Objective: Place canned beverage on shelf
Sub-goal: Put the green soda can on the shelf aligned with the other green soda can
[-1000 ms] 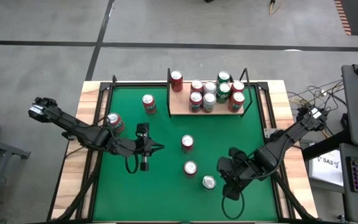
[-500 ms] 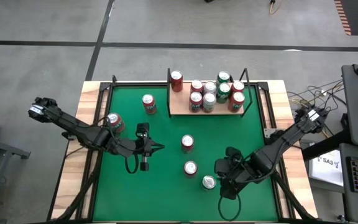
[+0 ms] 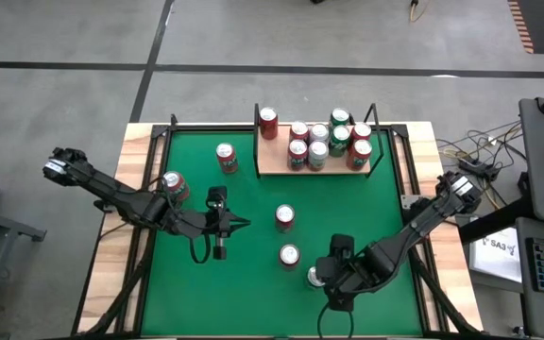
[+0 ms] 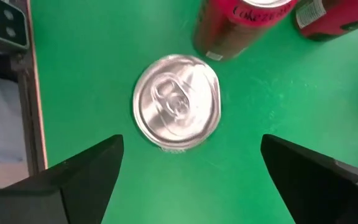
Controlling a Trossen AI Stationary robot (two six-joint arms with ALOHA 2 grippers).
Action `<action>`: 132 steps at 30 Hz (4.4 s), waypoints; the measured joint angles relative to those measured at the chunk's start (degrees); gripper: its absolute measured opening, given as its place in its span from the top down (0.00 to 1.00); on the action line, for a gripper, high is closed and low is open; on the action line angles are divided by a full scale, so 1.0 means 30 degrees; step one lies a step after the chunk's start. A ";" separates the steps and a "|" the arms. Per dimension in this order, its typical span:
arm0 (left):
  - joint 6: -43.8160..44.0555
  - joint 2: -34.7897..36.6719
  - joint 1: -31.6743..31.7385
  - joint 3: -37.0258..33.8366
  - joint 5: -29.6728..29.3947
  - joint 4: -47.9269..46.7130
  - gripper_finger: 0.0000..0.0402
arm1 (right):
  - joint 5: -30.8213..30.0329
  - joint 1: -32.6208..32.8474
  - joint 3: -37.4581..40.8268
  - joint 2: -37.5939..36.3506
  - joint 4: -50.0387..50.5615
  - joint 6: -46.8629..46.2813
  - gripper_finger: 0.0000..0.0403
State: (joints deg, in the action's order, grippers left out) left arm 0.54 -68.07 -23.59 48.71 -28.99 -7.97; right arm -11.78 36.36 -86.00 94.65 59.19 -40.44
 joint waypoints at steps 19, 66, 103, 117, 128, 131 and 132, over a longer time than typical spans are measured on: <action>-0.0080 -0.0007 0.0000 -0.0015 0.0007 0.0144 1.00 | -0.0062 -0.0516 0.0000 0.1604 -0.1546 -0.1168 0.07; -0.4614 -0.7705 0.0670 0.3456 0.3116 1.1999 0.85 | -0.2993 -0.1042 -0.2831 -0.3138 0.6182 0.5658 0.34; -0.2793 -1.4567 0.2812 0.8495 0.5010 1.1584 0.21 | -0.3288 -0.1042 -0.2798 -0.3920 0.5998 0.7006 0.34; -0.2302 -1.5110 0.2958 0.8510 0.5326 1.2808 0.21 | -0.3918 -0.1035 -0.2783 -0.3912 0.4648 0.8401 0.34; -0.2521 -1.5110 0.2980 0.8510 0.5445 1.3108 0.21 | -0.4659 -0.1115 -0.2783 -0.3898 0.4052 0.9430 0.34; -0.2448 -1.5110 0.2987 0.8510 0.5518 1.3218 0.21 | -0.4790 -0.1122 -0.2790 -0.3898 0.3907 0.9203 0.34; -0.2470 -1.5110 0.2987 0.8510 0.5535 1.3238 0.21 | -0.4796 -0.1122 -0.2790 -0.3896 0.3907 0.9128 0.34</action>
State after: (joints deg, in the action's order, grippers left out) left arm -6.87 -113.40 -14.63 74.24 -12.39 31.75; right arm -26.17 32.99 -94.37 82.96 70.91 -13.06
